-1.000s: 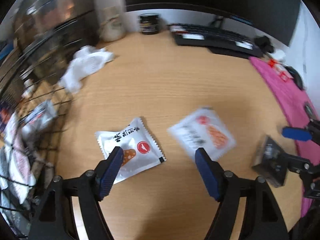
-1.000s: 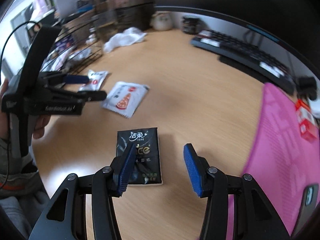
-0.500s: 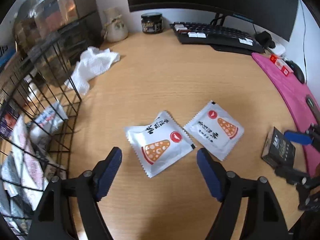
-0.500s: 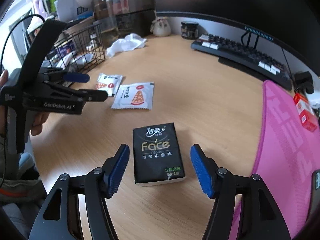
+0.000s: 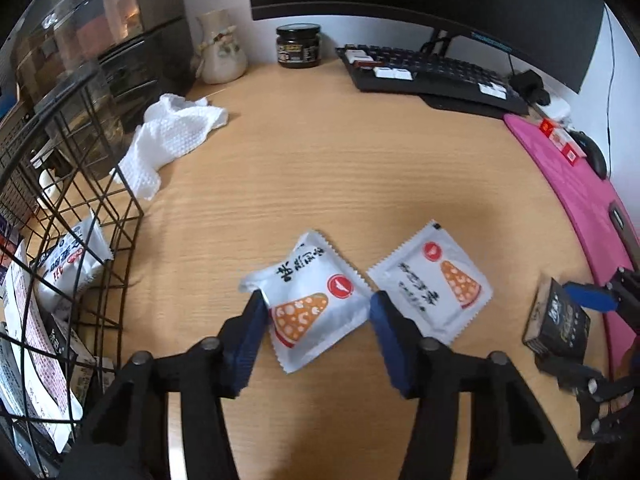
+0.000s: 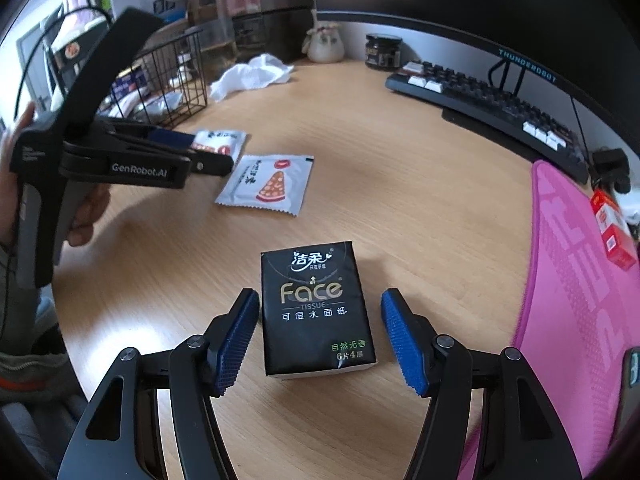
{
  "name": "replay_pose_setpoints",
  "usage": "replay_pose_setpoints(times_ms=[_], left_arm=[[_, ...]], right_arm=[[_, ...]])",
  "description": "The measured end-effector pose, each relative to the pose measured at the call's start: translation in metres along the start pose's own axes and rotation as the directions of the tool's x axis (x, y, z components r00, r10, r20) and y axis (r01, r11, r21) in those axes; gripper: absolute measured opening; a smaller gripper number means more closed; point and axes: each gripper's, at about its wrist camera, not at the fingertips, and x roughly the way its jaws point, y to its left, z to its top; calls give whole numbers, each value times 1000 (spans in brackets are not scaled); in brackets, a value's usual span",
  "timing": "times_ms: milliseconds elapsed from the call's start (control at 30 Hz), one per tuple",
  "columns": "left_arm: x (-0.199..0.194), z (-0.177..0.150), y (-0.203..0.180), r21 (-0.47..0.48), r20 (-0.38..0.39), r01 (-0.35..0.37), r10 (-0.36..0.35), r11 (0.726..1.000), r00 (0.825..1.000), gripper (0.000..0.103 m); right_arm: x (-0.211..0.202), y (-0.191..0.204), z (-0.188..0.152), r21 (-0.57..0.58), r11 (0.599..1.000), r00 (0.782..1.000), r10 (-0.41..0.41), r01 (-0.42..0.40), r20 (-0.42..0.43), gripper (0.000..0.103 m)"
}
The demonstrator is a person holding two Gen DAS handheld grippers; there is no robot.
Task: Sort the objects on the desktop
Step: 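Grasp a white sachet with the left gripper while the right grasps a Face pack, then carry the sachet and Face pack over the wire basket and open both grippers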
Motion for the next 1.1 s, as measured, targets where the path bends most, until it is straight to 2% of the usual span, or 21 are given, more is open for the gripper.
replay_pose_setpoints(times_ms=[33,133,200,333,367,767,933,1100], left_arm=[[-1,-1,-1,8,1,6,-6,1000,1000,51],[-4,-2,-6,30,2,-6,6,1000,1000,41],[-7,-3,-11,57,10,-32,31,998,999,29],[-11,-3,-12,61,17,-40,39,997,999,18],[-12,-3,-10,57,17,-33,32,998,999,10],[-40,1,-6,38,60,1,-3,999,998,8],[-74,5,-3,27,126,13,-16,1000,992,8],[-126,7,8,9,231,11,-13,1000,973,8]], right_arm=[[0,1,0,-8,1000,1000,-16,16,1,48],[0,-1,1,-2,1000,1000,-20,20,-6,47],[1,0,1,2,1000,1000,-23,23,-8,47],[0,0,1,12,1000,1000,-22,22,-8,47],[0,0,1,13,1000,1000,-21,21,-8,47],[-11,-1,6,26,999,1000,-20,19,23,47],[-26,8,21,10,1000,998,-23,22,60,47],[-52,30,56,-36,999,991,-6,11,137,47]])
